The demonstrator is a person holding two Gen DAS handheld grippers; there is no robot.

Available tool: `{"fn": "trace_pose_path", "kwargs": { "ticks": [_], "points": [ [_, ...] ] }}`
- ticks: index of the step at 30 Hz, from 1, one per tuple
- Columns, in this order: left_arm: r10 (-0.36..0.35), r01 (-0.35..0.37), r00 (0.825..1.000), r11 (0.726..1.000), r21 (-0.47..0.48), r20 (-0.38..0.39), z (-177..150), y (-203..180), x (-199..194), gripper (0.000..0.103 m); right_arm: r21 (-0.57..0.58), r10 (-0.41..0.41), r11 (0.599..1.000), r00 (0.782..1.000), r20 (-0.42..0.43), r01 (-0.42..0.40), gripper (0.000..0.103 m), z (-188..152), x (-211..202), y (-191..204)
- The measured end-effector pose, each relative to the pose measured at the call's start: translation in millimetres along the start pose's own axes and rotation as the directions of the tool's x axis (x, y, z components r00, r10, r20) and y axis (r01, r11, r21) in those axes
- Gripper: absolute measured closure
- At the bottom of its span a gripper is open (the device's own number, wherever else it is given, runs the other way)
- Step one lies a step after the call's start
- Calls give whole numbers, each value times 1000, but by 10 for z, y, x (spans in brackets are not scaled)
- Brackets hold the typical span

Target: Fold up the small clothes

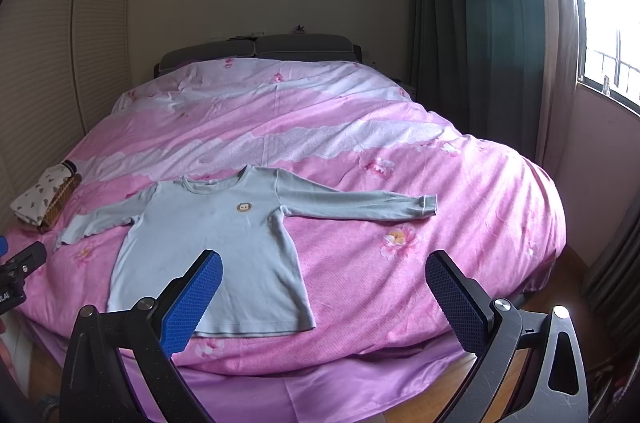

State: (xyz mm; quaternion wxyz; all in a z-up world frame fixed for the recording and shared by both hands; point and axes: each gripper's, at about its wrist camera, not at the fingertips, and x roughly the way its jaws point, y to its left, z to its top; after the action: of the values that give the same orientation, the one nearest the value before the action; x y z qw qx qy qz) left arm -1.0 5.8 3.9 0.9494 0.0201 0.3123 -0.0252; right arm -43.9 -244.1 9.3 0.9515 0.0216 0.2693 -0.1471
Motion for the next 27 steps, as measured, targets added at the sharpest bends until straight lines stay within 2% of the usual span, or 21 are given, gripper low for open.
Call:
{"fn": "trace_pose_path", "kwargs": {
  "ticks": [14,20,27],
  "points": [
    [17,-17,1000,1000,1,8,-25,-25,20,0,10,11,1000,1000,-7,-11,0,-15,46,-2],
    [5,-6,1000,1000,-17,-9,17,-123,195,0,26,12,1000,1000,-10,-12,0,-35,183,-62],
    [-29,29,1000,998,53,5,340,-679,499,0,94,-17,995,1000,7,16,0,116,440,-448]
  ]
}}
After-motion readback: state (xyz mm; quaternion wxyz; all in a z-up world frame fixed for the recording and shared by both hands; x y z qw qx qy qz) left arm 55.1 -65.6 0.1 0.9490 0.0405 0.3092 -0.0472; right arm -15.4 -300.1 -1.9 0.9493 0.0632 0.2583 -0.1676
